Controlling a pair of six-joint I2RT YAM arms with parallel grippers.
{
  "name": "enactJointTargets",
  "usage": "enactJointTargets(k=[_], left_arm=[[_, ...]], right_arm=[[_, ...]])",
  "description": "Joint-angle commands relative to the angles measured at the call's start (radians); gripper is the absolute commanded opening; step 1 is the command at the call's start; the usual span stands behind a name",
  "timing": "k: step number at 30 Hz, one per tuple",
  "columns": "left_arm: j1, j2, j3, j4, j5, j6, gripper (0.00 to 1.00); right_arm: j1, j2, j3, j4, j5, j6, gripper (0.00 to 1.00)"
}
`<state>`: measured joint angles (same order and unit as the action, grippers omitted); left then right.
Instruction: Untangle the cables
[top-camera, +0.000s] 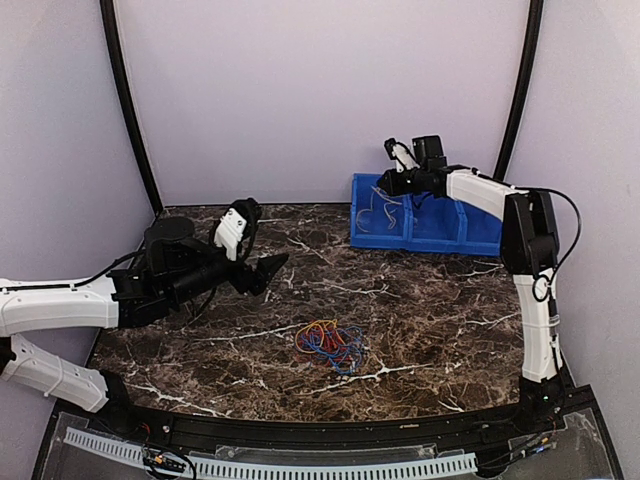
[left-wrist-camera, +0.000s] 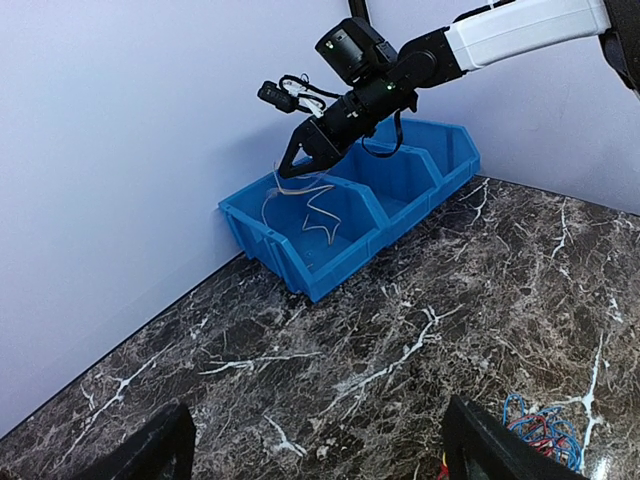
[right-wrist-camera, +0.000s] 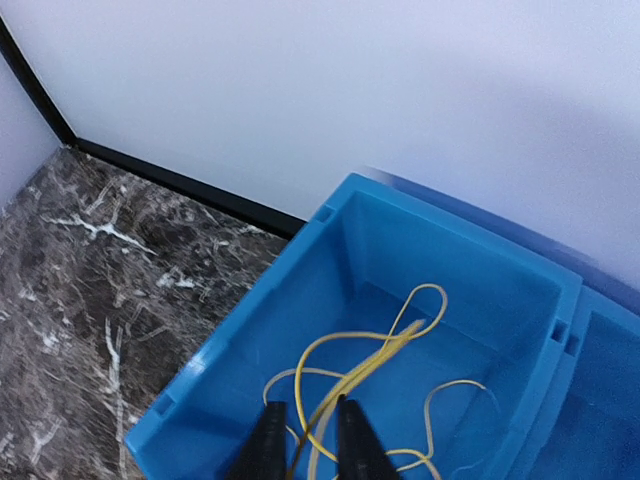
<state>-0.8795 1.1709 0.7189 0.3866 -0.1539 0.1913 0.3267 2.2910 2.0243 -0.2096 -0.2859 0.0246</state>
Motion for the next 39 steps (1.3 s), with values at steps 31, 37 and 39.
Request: enactJointTargets(k=[31, 37, 39], left_arm=[[-0.009, 0.068, 0.153, -0.412, 0.305, -0.418, 0.64], [-0.074, 0.073, 0.092, -0.408, 0.366, -0.444, 0.64], [-0.102, 0.087, 0.11, -0.43, 0.362, -0.457, 0.64]], right_arm=[[-0.022, -1.123, -1.135, -0.251, -0.361, -0.533, 0.55], [-0.02, -1.288, -1.275, -0.192, -0.387, -0.571, 0.58], [-0.02, -1.299, -1.277, -0.185, -0.397, -0.551, 0.58]])
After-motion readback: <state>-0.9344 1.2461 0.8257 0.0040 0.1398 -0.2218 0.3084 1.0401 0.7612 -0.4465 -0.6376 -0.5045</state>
